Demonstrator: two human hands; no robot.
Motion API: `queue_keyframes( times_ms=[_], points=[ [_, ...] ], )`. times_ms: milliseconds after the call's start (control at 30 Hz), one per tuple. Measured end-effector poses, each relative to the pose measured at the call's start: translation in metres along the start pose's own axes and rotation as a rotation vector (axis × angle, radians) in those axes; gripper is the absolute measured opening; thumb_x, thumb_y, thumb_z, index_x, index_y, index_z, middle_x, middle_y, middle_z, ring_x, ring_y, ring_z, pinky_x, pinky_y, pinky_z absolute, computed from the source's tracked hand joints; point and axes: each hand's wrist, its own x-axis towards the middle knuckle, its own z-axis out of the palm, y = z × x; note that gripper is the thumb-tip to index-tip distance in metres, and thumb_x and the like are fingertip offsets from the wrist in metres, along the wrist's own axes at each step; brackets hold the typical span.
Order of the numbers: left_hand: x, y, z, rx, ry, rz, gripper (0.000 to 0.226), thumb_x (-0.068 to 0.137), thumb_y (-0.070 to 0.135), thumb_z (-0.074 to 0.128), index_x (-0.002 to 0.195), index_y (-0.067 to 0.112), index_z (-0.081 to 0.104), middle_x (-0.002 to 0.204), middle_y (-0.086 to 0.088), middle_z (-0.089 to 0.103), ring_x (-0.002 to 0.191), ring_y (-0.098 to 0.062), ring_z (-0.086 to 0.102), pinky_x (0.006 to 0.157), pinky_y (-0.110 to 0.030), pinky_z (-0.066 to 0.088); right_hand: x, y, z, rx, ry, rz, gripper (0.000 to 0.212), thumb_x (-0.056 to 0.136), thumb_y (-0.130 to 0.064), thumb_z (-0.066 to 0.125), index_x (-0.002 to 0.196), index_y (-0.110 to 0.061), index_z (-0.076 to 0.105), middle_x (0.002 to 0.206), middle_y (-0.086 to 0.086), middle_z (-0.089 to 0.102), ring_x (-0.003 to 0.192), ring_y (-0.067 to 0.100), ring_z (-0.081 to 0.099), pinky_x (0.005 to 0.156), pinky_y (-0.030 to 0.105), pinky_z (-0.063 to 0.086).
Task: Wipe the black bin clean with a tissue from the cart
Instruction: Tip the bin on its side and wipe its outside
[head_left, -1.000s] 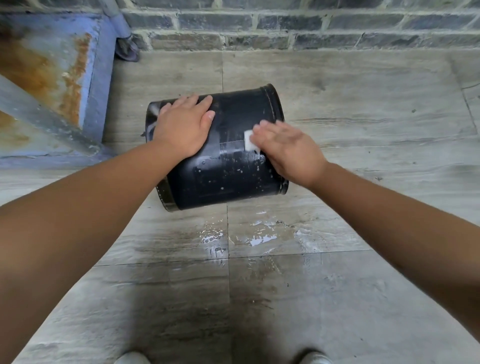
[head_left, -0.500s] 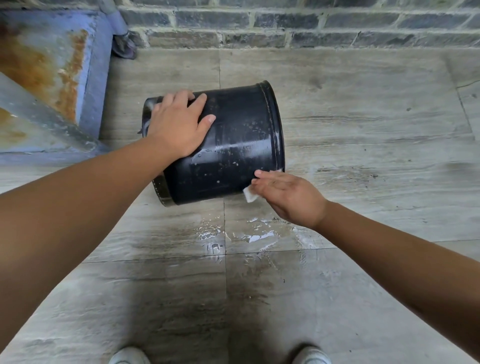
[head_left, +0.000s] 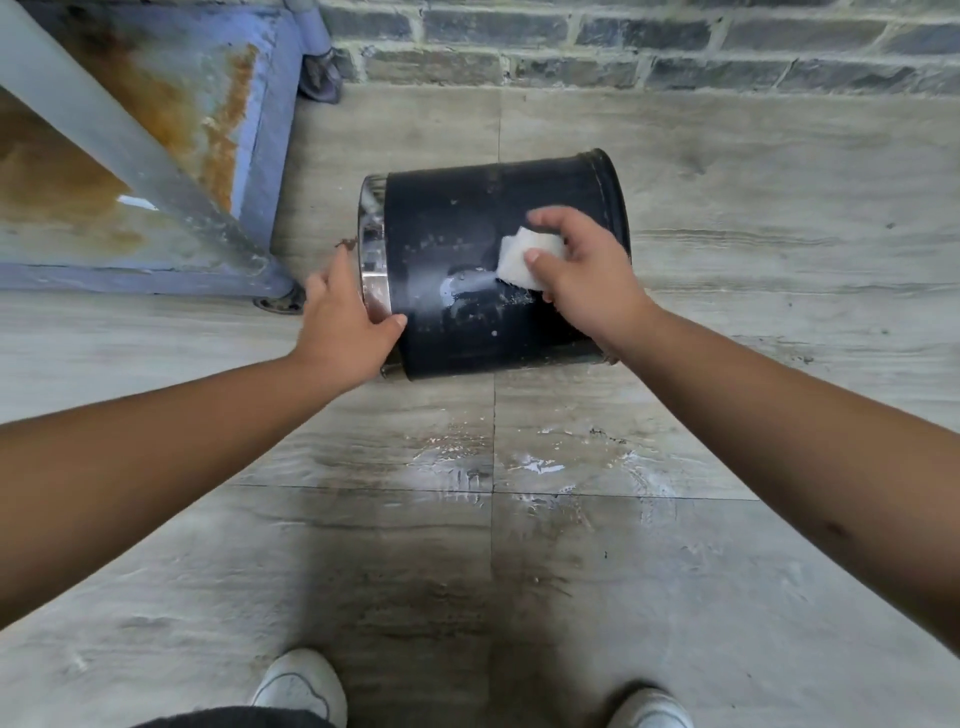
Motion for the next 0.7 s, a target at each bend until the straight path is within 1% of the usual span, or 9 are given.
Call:
queue_keyframes(
  times_ms=[67, 100, 167, 233, 333, 400, 500, 633, 700],
  points=[
    [0.000, 0.000, 0.003, -0.121, -0.051, -0.103, 0.043, 0.088, 0.027, 0.067, 0.122, 0.013, 0.045, 0.098, -0.003, 0.059, 0.088, -0.020, 0.059, 0.068, -0.033, 0.049, 0.019, -0.015, 0.010, -0.086, -0.022, -0.054, 0.023, 0.090, -0.018, 0.062, 0.110, -0.026, 0.052, 0.104, -0.010, 0.057, 0.084, 0.007, 0.054, 0.071, 0.020, 0.044],
    [-0.001, 0.000, 0.005, -0.104, -0.067, -0.130, 0.032, 0.090, 0.030, 0.065, 0.112, 0.013, 0.050, 0.089, 0.000, 0.058, 0.083, -0.019, 0.059, 0.061, -0.030, 0.043, 0.028, -0.022, 0.014, -0.121, -0.035, -0.081, 0.019, 0.089, -0.018, 0.062, 0.103, -0.025, 0.051, 0.097, -0.011, 0.056, 0.081, 0.008, 0.052, 0.066, 0.018, 0.043],
    [0.000, -0.002, 0.007, -0.089, -0.083, -0.158, 0.025, 0.091, 0.034, 0.063, 0.101, 0.012, 0.054, 0.085, 0.001, 0.057, 0.079, -0.018, 0.057, 0.059, -0.031, 0.039, 0.048, -0.037, 0.023, -0.211, -0.059, -0.157, 0.014, 0.088, -0.017, 0.062, 0.098, -0.022, 0.054, 0.092, -0.008, 0.057, 0.081, 0.013, 0.052, 0.064, 0.013, 0.041],
    [0.001, -0.004, 0.006, -0.109, -0.093, -0.162, 0.026, 0.091, 0.034, 0.063, 0.100, 0.011, 0.055, 0.085, 0.000, 0.057, 0.074, -0.015, 0.054, 0.058, -0.030, 0.039, 0.062, -0.044, 0.029, -0.406, -0.094, -0.246, 0.019, 0.089, -0.017, 0.062, 0.107, -0.017, 0.057, 0.104, 0.000, 0.059, 0.092, 0.019, 0.055, 0.076, 0.021, 0.045],
    [0.001, -0.007, 0.006, -0.113, -0.094, -0.148, 0.026, 0.091, 0.035, 0.063, 0.097, 0.011, 0.054, 0.085, -0.001, 0.058, 0.073, -0.015, 0.053, 0.057, -0.030, 0.039, 0.068, -0.037, 0.031, -0.942, -0.055, -0.395, 0.039, 0.092, -0.033, 0.056, 0.127, -0.017, 0.054, 0.135, 0.008, 0.049, 0.117, 0.034, 0.049, 0.091, 0.044, 0.045],
    [0.002, -0.009, 0.009, -0.151, -0.085, -0.135, 0.024, 0.091, 0.035, 0.062, 0.092, 0.013, 0.051, 0.084, -0.001, 0.057, 0.072, -0.016, 0.052, 0.058, -0.030, 0.039, 0.062, -0.029, 0.029, -0.945, -0.023, -0.506, 0.044, 0.094, -0.038, 0.052, 0.133, -0.017, 0.053, 0.144, 0.009, 0.046, 0.126, 0.036, 0.044, 0.098, 0.049, 0.043],
    [0.002, -0.013, 0.010, -0.181, -0.073, -0.114, 0.026, 0.092, 0.038, 0.060, 0.090, 0.014, 0.051, 0.078, 0.001, 0.053, 0.069, -0.016, 0.050, 0.057, -0.030, 0.037, 0.054, -0.016, 0.030, -0.953, -0.232, -0.587, 0.056, 0.096, -0.041, 0.050, 0.143, -0.012, 0.041, 0.151, 0.013, 0.040, 0.138, 0.035, 0.035, 0.110, 0.050, 0.034],
    [-0.001, -0.016, 0.013, -0.157, -0.071, -0.119, 0.031, 0.094, 0.042, 0.056, 0.079, 0.017, 0.045, 0.073, 0.003, 0.050, 0.065, -0.013, 0.046, 0.055, -0.031, 0.033, 0.038, -0.012, 0.038, -0.914, -0.185, -0.690, 0.046, 0.094, -0.030, 0.053, 0.135, -0.010, 0.049, 0.137, 0.011, 0.054, 0.129, 0.034, 0.046, 0.100, 0.047, 0.045],
    [-0.002, -0.015, 0.015, -0.154, -0.071, -0.118, 0.031, 0.094, 0.042, 0.055, 0.081, 0.015, 0.045, 0.073, 0.002, 0.050, 0.065, -0.013, 0.046, 0.055, -0.030, 0.034, 0.022, -0.009, 0.041, -0.900, -0.208, -0.777, 0.051, 0.091, -0.030, 0.056, 0.139, -0.015, 0.048, 0.136, 0.006, 0.058, 0.129, 0.031, 0.049, 0.100, 0.044, 0.044]
  ],
)
